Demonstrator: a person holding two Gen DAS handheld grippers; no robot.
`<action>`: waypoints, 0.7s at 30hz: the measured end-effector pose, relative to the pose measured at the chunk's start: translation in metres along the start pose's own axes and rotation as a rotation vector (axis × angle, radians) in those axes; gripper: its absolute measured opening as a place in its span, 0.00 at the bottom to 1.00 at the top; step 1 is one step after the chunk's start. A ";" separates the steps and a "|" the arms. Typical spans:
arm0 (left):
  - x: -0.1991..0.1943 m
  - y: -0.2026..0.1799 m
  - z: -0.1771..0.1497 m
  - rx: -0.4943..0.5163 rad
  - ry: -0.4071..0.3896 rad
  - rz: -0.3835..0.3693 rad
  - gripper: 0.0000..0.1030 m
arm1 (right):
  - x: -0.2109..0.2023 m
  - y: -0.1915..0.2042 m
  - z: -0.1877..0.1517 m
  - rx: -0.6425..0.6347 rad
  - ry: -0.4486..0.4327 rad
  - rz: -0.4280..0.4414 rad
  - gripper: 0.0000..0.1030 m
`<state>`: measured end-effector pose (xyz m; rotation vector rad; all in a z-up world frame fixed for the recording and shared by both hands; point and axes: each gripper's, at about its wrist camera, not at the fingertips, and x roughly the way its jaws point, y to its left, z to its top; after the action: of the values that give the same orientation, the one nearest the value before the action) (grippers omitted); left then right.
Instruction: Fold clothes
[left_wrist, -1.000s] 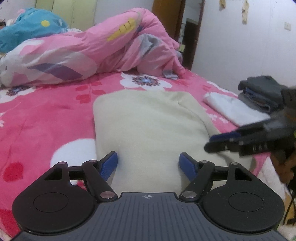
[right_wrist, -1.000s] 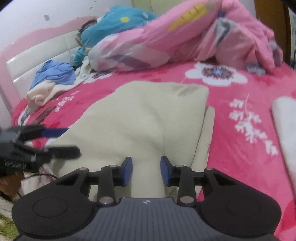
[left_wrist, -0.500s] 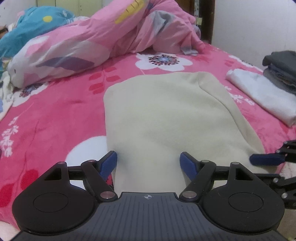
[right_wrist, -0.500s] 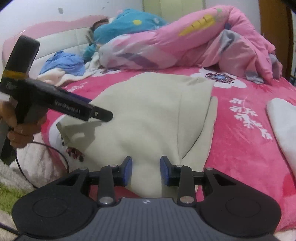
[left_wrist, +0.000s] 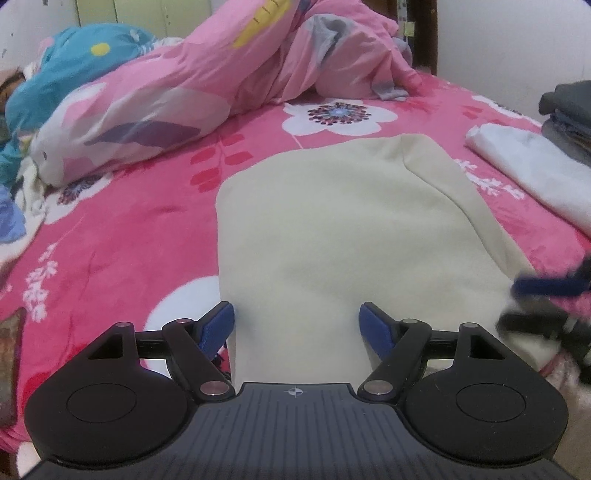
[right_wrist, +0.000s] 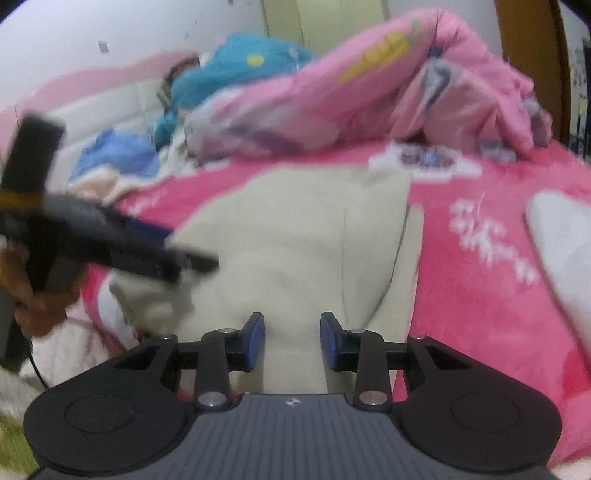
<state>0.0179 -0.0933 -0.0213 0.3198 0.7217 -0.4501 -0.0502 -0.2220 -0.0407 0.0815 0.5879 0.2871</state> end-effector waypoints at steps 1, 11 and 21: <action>0.000 -0.001 0.000 0.003 0.000 0.004 0.73 | -0.001 -0.001 0.005 0.002 -0.022 -0.004 0.35; 0.001 -0.002 0.002 0.016 0.011 0.014 0.73 | 0.034 -0.022 -0.003 0.080 0.016 -0.027 0.36; 0.001 -0.005 0.002 0.011 0.015 0.024 0.73 | 0.033 -0.019 -0.008 0.085 0.002 -0.043 0.36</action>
<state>0.0171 -0.0990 -0.0214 0.3421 0.7291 -0.4295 -0.0242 -0.2304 -0.0676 0.1508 0.6027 0.2206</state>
